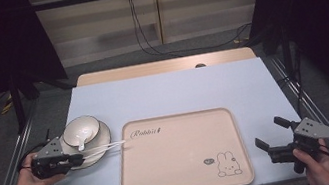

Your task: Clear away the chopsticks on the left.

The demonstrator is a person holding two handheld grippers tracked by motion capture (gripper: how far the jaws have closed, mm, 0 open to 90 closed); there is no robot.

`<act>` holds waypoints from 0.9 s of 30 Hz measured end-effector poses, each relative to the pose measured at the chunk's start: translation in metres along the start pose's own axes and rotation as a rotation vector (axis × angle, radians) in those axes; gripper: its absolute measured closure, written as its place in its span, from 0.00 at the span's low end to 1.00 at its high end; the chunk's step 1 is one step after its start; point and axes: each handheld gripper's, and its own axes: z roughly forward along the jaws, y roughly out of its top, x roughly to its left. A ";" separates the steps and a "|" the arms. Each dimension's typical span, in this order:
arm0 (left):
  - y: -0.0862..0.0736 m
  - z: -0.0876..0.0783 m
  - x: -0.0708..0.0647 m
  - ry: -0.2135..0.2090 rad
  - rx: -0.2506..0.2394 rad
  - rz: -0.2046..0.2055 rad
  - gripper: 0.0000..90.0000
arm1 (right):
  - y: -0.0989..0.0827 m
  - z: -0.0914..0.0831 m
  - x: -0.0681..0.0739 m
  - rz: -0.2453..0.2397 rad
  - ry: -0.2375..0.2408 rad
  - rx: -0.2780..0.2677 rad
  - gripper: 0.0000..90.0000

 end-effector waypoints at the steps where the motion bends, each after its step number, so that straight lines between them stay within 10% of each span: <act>1: 0.000 -0.001 0.000 -0.007 0.006 -0.011 0.92 | 0.000 0.000 0.000 -0.003 -0.002 -0.002 0.00; 27: 0.010 -0.029 -0.019 0.018 -0.077 -0.236 0.94 | 0.000 -0.001 0.000 0.006 0.005 -0.005 0.00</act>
